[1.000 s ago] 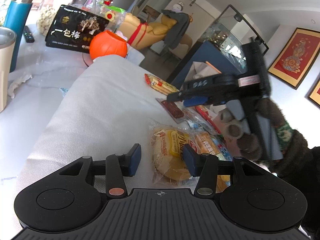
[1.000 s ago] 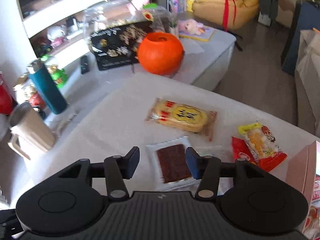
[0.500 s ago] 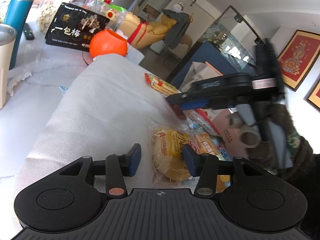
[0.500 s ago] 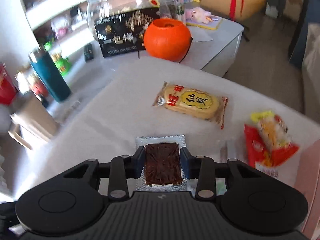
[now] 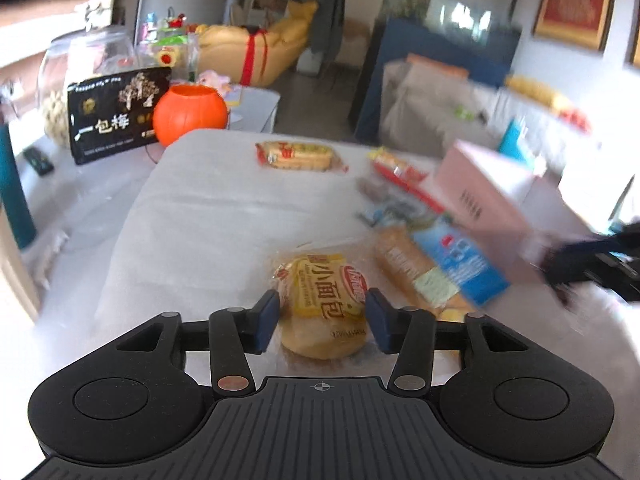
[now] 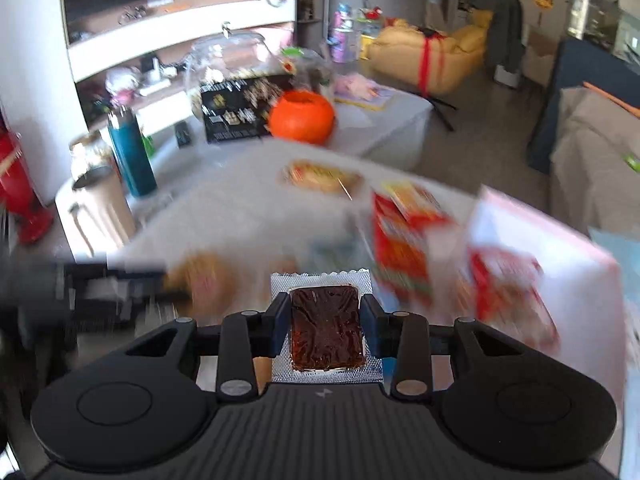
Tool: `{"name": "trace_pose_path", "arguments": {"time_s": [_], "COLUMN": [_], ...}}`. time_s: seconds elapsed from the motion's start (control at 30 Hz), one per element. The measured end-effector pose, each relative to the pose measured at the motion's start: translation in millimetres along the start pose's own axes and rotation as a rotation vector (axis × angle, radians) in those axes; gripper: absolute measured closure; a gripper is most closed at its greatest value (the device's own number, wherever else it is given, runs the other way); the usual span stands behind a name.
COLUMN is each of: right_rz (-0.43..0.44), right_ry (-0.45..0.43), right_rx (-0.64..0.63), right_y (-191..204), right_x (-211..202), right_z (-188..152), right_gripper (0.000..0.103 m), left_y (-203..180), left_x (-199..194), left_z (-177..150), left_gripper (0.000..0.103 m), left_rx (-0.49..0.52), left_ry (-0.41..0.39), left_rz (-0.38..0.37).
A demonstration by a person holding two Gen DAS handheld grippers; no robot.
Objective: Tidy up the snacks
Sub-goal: 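Carry the jerky packet with the right tool while the left tool carries the bread bag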
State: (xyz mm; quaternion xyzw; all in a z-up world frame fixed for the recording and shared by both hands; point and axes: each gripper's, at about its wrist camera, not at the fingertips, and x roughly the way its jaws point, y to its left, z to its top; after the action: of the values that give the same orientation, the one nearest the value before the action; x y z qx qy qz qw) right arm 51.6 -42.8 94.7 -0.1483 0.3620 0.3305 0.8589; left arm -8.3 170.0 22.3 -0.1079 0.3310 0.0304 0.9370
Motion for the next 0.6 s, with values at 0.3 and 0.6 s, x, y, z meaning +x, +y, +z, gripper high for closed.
{"name": "trace_pose_path", "arguments": {"time_s": [0.3,0.6], "right_rz": [-0.170,-0.203], "right_ry": [0.005,-0.034], "right_rx": [0.206,0.353], "right_y": [-62.3,-96.3], "right_x": [-29.8,-30.7], "right_z": [-102.0,-144.4], "right_gripper": [0.066,0.032], "left_y": [-14.7,-57.2], "left_x": [10.7,-36.5], "left_z": [9.6,-33.1], "left_gripper": [0.045,0.045], "left_rx": [0.025,0.135], "left_ry": [0.088,0.174], "left_rz": [0.059,-0.071]}}
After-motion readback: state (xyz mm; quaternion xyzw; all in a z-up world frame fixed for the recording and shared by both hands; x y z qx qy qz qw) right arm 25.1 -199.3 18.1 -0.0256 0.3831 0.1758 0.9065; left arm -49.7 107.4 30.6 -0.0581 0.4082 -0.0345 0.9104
